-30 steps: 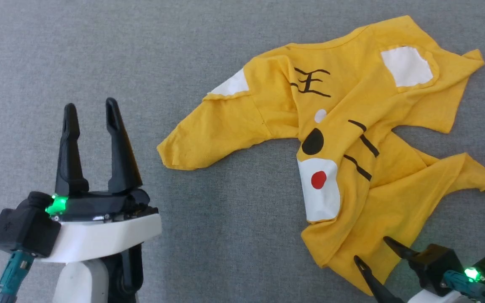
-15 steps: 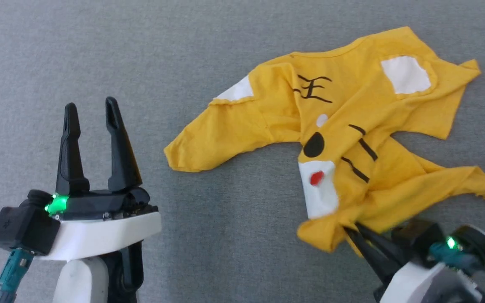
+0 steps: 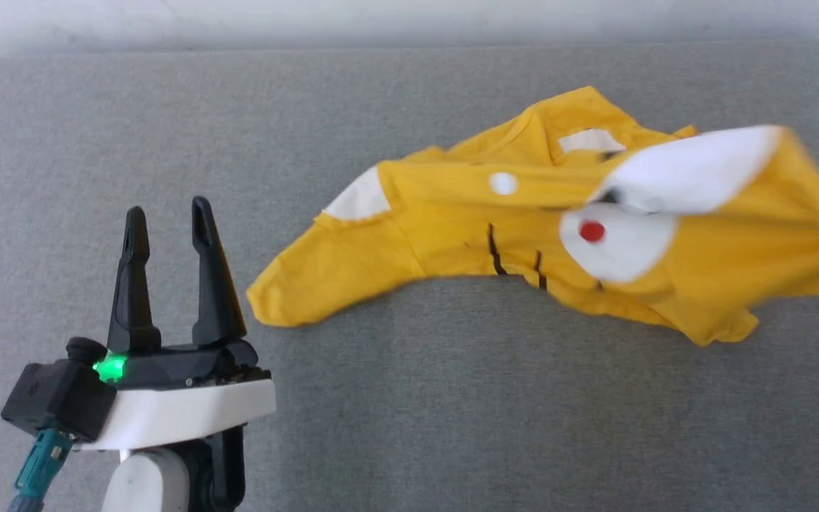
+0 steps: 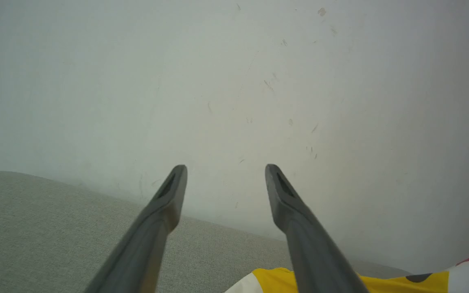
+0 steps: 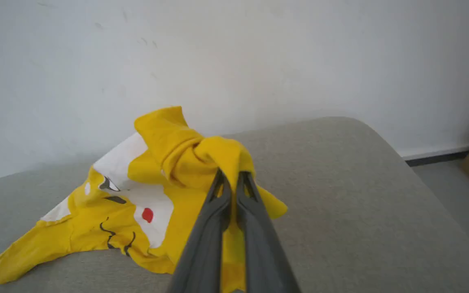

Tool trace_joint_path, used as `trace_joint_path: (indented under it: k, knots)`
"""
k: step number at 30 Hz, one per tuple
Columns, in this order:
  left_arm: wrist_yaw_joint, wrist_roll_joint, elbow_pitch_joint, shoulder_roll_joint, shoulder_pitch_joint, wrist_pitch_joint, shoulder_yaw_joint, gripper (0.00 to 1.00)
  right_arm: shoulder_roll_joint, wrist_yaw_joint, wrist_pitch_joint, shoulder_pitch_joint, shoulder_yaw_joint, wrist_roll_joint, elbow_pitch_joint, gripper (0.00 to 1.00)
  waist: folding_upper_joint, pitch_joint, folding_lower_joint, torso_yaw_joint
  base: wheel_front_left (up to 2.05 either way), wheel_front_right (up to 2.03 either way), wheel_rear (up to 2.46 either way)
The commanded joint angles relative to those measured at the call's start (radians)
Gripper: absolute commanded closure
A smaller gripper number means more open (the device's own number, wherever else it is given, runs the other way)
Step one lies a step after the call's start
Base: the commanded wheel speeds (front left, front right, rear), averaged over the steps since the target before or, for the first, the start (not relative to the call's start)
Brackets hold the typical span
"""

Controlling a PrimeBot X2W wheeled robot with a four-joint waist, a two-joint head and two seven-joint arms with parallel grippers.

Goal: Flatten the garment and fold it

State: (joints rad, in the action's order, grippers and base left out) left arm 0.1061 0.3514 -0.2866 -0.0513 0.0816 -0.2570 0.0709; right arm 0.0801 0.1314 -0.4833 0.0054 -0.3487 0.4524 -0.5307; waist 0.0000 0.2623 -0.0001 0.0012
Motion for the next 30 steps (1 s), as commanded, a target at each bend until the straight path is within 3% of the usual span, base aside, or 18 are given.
trace_joint_path:
  k: [1,5,6,7,8,13,18,25,30]
  knots:
    - [-0.008,-0.002,0.001,0.001,-0.014,-0.005,-0.002,0.00,-0.014,-0.001,0.004,0.017,-0.071,0.004,0.023,1.00,0.0000,-0.031,0.0001,-0.029,0.00,0.00,0.00]
    - [-0.011,0.000,0.006,0.001,-0.033,-0.005,-0.003,0.00,-0.028,-0.001,0.020,0.065,-0.287,-0.069,0.146,1.00,0.0000,-0.033,0.0001,-0.033,0.00,0.00,0.00]
    - [-0.012,0.000,0.007,0.001,-0.036,-0.005,-0.003,0.00,-0.029,-0.001,0.027,0.071,-0.313,-0.083,0.188,0.78,0.0000,-0.033,0.0001,-0.034,0.00,0.00,0.00]
    - [-0.013,0.002,0.008,0.001,-0.038,-0.005,-0.003,0.00,-0.029,-0.001,0.032,0.084,-0.316,-0.113,0.222,0.17,0.0000,-0.031,0.0001,-0.033,0.00,0.00,0.00]
    - [-0.015,0.002,0.011,0.001,-0.039,-0.005,-0.001,0.00,-0.029,-0.001,0.043,0.090,-0.312,-0.133,0.253,0.00,0.0000,-0.030,0.0001,-0.032,0.00,0.00,0.00]
    - [-0.021,-0.008,0.023,0.001,-0.037,-0.005,0.010,0.00,-0.030,-0.001,0.106,0.059,-0.219,-0.143,0.320,0.00,0.0000,-0.025,0.0001,-0.027,0.00,0.00,0.00]
    - [-0.022,-0.008,0.032,0.001,-0.036,-0.005,0.023,0.00,-0.022,-0.001,0.134,0.022,-0.084,-0.196,0.223,0.00,0.0000,-0.023,0.0001,-0.016,0.00,0.00,0.00]
    - [-0.018,0.002,0.033,0.001,-0.019,-0.005,0.036,0.00,0.058,-0.001,0.071,-0.019,0.140,-0.194,0.162,0.00,0.0000,0.000,0.0001,0.011,0.00,0.00,0.00]
    - [-0.009,0.013,0.032,0.001,-0.002,-0.005,0.046,0.00,0.131,-0.001,0.003,-0.064,0.307,-0.171,0.237,0.00,0.0000,0.027,0.0001,0.049,0.00,0.00,0.00]
